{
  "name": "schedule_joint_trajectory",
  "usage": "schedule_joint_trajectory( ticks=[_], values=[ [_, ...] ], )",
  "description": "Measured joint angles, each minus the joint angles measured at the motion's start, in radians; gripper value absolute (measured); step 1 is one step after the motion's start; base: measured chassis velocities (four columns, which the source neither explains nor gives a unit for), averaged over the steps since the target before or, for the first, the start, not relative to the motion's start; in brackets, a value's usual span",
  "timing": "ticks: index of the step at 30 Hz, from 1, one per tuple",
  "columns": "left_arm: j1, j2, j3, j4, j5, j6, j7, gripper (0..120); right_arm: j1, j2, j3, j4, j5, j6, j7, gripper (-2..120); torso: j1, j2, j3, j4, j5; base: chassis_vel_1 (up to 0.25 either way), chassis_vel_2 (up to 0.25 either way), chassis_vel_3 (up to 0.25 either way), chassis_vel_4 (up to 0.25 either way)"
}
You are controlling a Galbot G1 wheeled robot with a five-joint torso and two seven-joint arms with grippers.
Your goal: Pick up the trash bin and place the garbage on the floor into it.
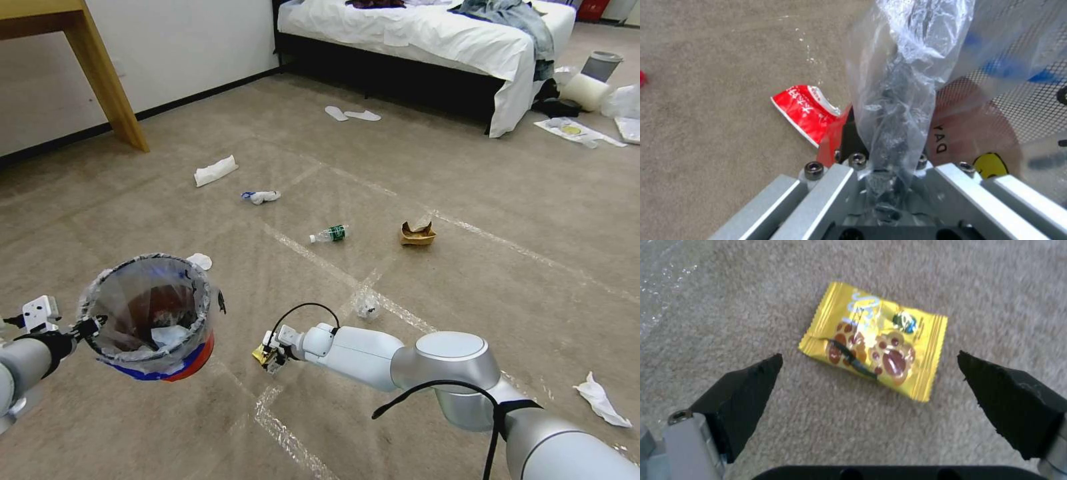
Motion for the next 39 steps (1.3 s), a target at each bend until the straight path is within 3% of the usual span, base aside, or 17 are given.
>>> schedule_joint_trajectory(
  ticks=[11,25,39],
  values=[
    [0.001,-0.017,0.016,-0.005,0.019,0.000,0.004,0,-0.018,0.000,0.013,0.043,0.129,-0.035,0.089,100,0.000,0.000,0.000,0.0000,0.0000,0.000,0.000,0.000,0.000],
    [0.006,-0.027,0.022,-0.013,0.032,-0.001,0.010,0,-0.042,0.000,0.032,0.056,0.177,-0.062,0.223,100,0.000,0.000,0.000,0.0000,0.0000,0.000,0.000,0.000,0.000],
    [0.011,-0.028,0.024,-0.023,0.036,-0.002,0.010,0,-0.047,0.000,0.053,0.079,0.226,-0.067,0.244,98,0.000,0.000,0.000,0.0000,0.0000,0.000,0.000,0.000,0.000]
  ],
)
